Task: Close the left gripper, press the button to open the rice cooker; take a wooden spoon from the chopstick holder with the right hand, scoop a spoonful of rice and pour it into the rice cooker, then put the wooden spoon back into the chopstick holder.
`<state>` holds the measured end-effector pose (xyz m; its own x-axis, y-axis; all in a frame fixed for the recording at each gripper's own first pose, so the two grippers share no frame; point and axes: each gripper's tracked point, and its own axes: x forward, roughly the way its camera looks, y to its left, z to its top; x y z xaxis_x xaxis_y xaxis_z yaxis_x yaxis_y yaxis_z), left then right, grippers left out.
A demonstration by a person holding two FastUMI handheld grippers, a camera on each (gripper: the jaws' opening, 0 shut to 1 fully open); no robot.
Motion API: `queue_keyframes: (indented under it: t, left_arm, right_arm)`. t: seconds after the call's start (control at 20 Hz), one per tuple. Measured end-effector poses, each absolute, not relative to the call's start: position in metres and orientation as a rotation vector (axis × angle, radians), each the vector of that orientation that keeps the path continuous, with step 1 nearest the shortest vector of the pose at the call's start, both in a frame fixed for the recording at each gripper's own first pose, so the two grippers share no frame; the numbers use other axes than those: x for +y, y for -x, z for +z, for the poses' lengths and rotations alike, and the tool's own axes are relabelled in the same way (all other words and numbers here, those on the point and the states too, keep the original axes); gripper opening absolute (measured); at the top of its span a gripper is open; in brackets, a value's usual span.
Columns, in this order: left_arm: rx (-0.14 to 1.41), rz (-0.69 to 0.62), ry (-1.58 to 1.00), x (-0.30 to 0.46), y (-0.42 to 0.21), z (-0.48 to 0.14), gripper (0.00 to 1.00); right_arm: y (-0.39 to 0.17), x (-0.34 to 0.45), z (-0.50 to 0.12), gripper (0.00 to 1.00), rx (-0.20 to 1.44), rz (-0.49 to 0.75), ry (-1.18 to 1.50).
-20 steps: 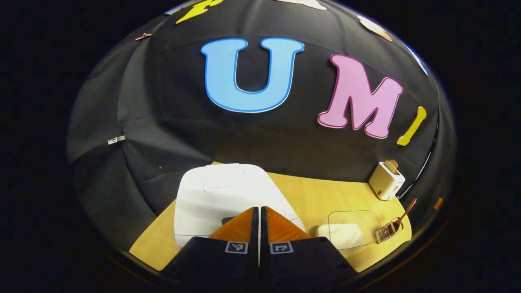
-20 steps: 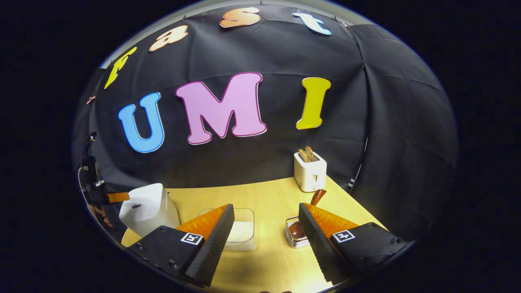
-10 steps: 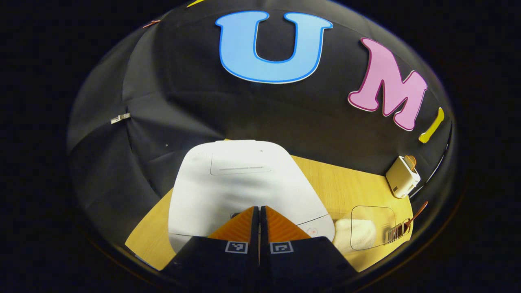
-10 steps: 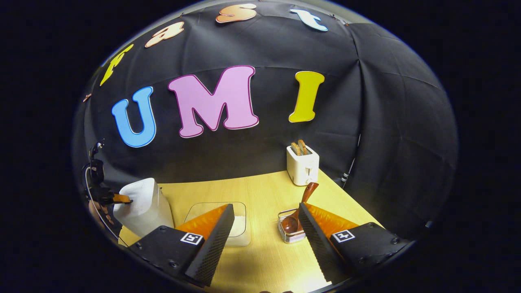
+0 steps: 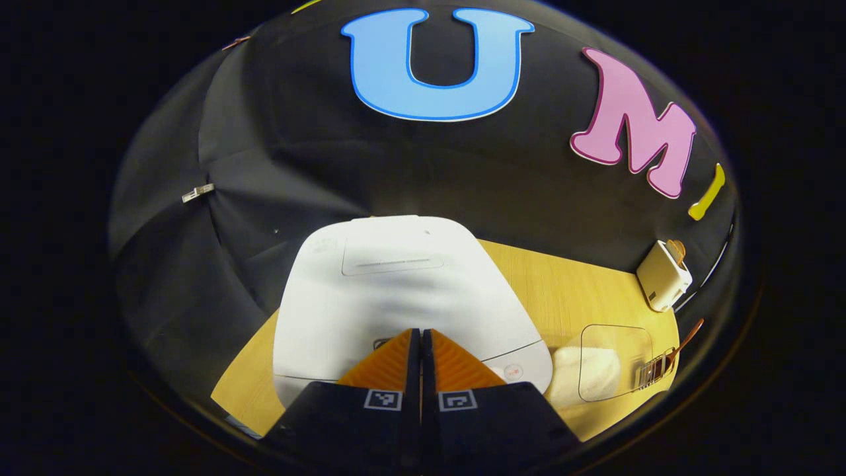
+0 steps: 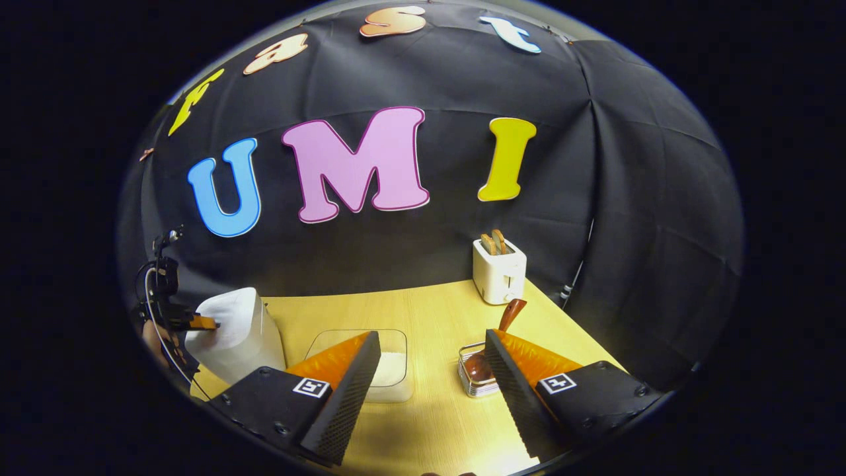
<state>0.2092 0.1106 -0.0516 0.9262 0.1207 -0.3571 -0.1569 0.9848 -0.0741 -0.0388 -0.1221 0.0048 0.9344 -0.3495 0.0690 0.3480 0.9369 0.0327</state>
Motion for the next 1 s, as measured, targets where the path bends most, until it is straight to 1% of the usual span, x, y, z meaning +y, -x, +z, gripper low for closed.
queue_keyframes:
  t: [0.1, 0.35, 0.45, 0.75, 1.0]
  left_arm:
    - [0.324, 0.128, 0.081, 0.112, -0.206, -0.04, 0.06]
    - [0.053, 0.149, 0.015, 0.114, -0.189, 0.052, 0.06]
    - [0.001, 0.096, 0.037, 0.094, -0.179, 0.079, 0.06]
    - [-0.039, 0.029, 0.031, 0.068, -0.142, 0.079, 0.05]
    - [0.005, -0.037, 0.003, 0.039, -0.115, 0.05, 0.05]
  right_arm:
    - [0.041, -0.123, 0.007, 0.99, -0.081, -0.357, -0.02]
    - [0.046, -0.126, 0.014, 0.98, -0.107, -0.367, -0.036]
    - [0.047, -0.125, 0.017, 0.99, -0.118, -0.365, -0.036]
    - [0.049, -0.125, 0.021, 0.98, -0.136, -0.355, -0.038]
    - [0.042, -0.138, 0.012, 0.99, -0.109, -0.351, -0.058]
